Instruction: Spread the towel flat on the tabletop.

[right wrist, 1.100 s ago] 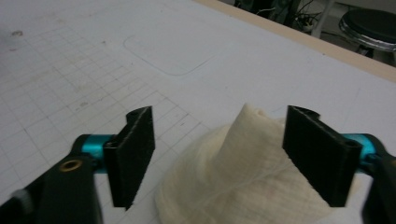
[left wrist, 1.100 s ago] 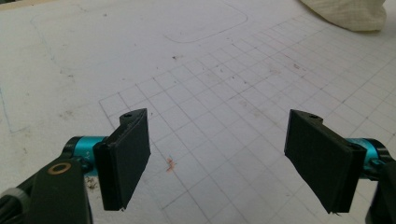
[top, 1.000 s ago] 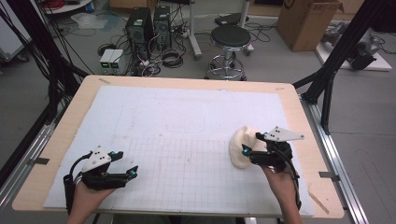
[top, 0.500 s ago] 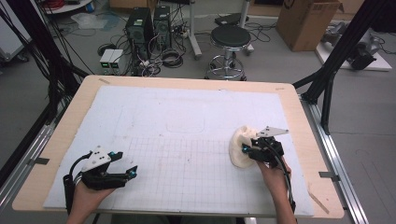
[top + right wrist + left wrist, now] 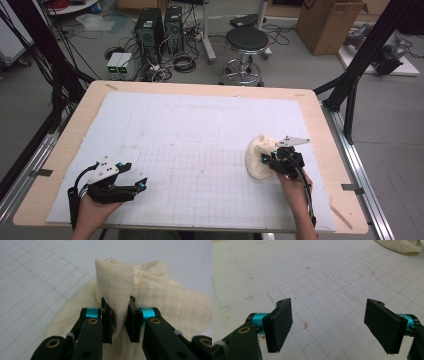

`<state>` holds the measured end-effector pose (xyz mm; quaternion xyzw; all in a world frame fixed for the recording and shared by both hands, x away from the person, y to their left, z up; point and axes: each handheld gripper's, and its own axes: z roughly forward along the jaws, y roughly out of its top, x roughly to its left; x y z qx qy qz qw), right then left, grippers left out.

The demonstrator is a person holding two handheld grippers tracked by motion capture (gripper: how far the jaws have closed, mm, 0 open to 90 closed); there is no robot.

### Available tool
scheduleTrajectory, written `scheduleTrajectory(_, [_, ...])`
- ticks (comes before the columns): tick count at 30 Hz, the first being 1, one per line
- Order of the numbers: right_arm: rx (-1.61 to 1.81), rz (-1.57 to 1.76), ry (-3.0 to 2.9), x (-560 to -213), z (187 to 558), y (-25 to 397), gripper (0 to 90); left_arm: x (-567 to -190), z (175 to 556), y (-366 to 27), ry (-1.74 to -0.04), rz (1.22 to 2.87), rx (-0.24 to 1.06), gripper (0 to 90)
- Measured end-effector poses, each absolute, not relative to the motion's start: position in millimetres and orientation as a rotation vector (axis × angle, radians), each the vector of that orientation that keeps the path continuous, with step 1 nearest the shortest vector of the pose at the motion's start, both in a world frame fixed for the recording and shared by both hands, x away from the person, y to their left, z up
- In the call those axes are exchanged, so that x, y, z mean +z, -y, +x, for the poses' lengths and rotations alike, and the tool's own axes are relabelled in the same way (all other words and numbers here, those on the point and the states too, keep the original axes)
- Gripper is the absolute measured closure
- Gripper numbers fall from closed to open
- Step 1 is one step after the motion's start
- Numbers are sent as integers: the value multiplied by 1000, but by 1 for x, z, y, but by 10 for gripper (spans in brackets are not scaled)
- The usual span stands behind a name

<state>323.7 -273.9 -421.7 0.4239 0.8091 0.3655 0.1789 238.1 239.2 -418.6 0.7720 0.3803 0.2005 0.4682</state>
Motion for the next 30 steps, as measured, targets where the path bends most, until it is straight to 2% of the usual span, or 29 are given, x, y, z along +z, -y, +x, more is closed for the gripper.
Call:
scheduleTrajectory(14, [1128, 1061, -2265, -368, 312, 255, 800, -418, 238, -242, -940, 1879, 495, 231])
scheduleTrajectory(21, [1214, 956, -2285, -341, 308, 225, 800, -417, 238, -244, -949, 1869, 498, 231])
scheduleTrajectory(30, [1385, 787, -2361, -318, 306, 156, 798, -416, 238, -245, -942, 1865, 498, 233])
